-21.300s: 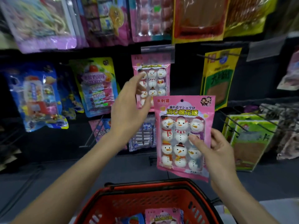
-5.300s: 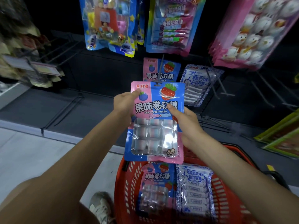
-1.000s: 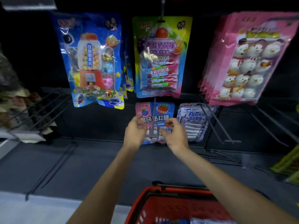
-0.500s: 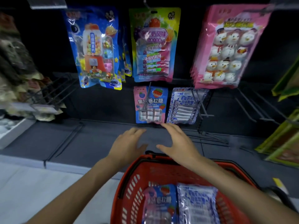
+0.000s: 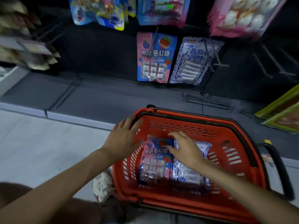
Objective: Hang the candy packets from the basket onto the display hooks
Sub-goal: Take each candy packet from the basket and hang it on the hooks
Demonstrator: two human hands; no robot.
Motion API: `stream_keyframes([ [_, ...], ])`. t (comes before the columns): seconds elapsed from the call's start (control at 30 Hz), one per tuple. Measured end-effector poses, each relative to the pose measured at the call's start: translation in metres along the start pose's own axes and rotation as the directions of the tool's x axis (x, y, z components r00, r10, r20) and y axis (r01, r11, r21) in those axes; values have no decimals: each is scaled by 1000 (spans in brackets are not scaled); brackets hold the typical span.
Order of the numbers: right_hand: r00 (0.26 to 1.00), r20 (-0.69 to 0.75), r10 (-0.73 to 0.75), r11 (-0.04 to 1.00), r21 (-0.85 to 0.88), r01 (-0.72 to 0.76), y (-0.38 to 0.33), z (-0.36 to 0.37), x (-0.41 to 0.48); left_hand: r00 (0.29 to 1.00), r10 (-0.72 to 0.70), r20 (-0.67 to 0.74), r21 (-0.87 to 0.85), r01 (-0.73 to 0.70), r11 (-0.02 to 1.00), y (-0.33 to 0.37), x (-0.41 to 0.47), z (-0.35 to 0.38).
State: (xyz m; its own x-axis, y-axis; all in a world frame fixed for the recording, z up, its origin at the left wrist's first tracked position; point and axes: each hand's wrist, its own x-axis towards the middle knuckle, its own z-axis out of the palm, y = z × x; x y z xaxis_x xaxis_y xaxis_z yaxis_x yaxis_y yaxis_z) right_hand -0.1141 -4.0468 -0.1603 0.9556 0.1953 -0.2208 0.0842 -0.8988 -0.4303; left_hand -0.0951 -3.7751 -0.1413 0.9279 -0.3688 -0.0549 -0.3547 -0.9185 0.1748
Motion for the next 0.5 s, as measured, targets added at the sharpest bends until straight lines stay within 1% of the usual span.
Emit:
stream_keyframes([
  [0.07,994,68,90,995,-56,-87,5,22,11,1000,8,-19,3,-8,1000,-3,-6,14],
  [0.13,976,114,188,981,-73,-181,13,45,25,999,19,-35,56,-17,998,-4,-9,23],
  [0.17,961,120,248,969,-32,-246,16,57,33,999,18,-37,65,-15,998,-4,-9,25],
  [0.23,926,124,356,920,127,-371,21,78,47,999,8,-36,47,-6,999,-3,-7,25],
  [0.33,843,169,511,776,331,-537,22,103,65,999,17,-52,64,-13,998,-4,-3,23],
  [0.4,794,162,586,704,382,-598,18,107,72,999,19,-41,67,-16,998,-5,0,22],
  [0.5,729,97,677,646,396,-653,8,106,73,999,14,-36,65,-12,998,-4,2,21],
])
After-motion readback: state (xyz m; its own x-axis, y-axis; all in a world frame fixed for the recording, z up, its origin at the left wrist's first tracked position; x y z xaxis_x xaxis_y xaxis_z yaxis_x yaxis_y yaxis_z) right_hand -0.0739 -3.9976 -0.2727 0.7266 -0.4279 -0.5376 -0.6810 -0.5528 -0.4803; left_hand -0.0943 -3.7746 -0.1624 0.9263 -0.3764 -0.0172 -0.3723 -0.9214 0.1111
